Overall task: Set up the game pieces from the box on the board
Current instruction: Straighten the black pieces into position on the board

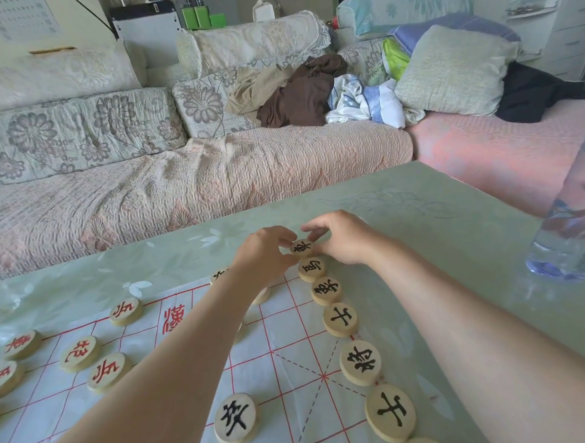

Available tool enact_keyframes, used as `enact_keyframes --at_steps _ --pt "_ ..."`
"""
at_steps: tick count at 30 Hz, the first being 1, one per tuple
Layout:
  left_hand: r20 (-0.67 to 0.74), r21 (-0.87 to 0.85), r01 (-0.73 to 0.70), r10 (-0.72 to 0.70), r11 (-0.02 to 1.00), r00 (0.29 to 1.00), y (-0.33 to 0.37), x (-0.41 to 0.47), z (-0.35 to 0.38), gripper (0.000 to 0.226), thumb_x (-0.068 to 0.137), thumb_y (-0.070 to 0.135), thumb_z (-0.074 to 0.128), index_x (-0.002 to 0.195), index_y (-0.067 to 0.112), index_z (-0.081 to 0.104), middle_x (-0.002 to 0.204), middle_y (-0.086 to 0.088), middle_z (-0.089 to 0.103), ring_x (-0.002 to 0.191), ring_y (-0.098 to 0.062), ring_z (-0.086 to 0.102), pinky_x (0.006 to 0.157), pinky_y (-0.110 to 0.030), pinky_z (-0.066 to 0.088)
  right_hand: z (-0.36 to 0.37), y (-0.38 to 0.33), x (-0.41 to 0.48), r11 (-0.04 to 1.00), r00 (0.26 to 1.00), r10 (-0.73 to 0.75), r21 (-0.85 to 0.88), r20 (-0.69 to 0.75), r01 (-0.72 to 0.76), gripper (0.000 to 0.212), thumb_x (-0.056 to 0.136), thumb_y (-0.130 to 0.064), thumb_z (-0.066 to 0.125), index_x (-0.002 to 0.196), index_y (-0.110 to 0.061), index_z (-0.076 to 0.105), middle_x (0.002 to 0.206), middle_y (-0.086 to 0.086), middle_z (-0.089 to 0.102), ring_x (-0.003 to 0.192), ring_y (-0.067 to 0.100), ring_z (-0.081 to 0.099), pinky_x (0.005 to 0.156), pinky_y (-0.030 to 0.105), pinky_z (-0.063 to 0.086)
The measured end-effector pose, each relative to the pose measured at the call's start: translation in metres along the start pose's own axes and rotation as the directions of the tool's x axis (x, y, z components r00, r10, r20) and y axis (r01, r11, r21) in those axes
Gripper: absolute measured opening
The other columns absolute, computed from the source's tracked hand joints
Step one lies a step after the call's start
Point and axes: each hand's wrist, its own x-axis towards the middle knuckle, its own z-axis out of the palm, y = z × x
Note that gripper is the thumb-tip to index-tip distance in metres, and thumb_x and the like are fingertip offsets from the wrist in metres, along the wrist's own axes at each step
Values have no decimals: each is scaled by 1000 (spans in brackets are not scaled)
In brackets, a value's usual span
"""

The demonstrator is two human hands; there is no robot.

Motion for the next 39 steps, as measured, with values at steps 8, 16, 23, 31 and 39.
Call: enact_keyframes --at_steps 8,16,23,31,39 --pt "11 -3 -12 13 1000 1000 -1 -1 1 43 79 26 77 119 26 62 99 15 63 96 -13 59 90 -33 50 0 -1 -2 1000 1000 4 -2 21 -4 45 90 -24 72 133 -31 61 116 -15 67 105 9 58 85 21 40" --pt "-107 27 0 3 1000 994 -23 -26 -41 36 84 13 68 115 30 63 105 13 64 87 -9 54 78 -21 40 -2 -41 -18 986 993 -118 -116 26 120 40 90 -20 66 127 -37 63 120 -17 63 106 9 57 86 26 42" --pt "-148 128 45 -26 991 989 -55 -81 -65 25 86 10 57 95 30 68 93 7 59 81 -12 55 72 -25 43 30 -90 -36 917 955 -184 -308 232 252 53 89 -6 54 126 -44 61 132 -10 60 111 16 58 79 23 42" --pt "87 86 42 -49 995 995 -58 -135 -72 36 81 25 62 114 39 57 107 18 54 89 -8 59 70 -23 50 51 -101 -43 905 948 -151 -347 280 246 41 90 -35 59 129 -46 58 131 -13 61 108 13 59 81 25 46" --pt "121 84 64 -73 994 990 -62 -139 -63 57 77 41 74 130 35 54 116 16 54 97 -9 55 85 -25 45 47 -94 -47 918 958 -152 -323 245 228 36 87 -47 66 122 -39 65 125 -9 64 105 15 59 78 24 39"
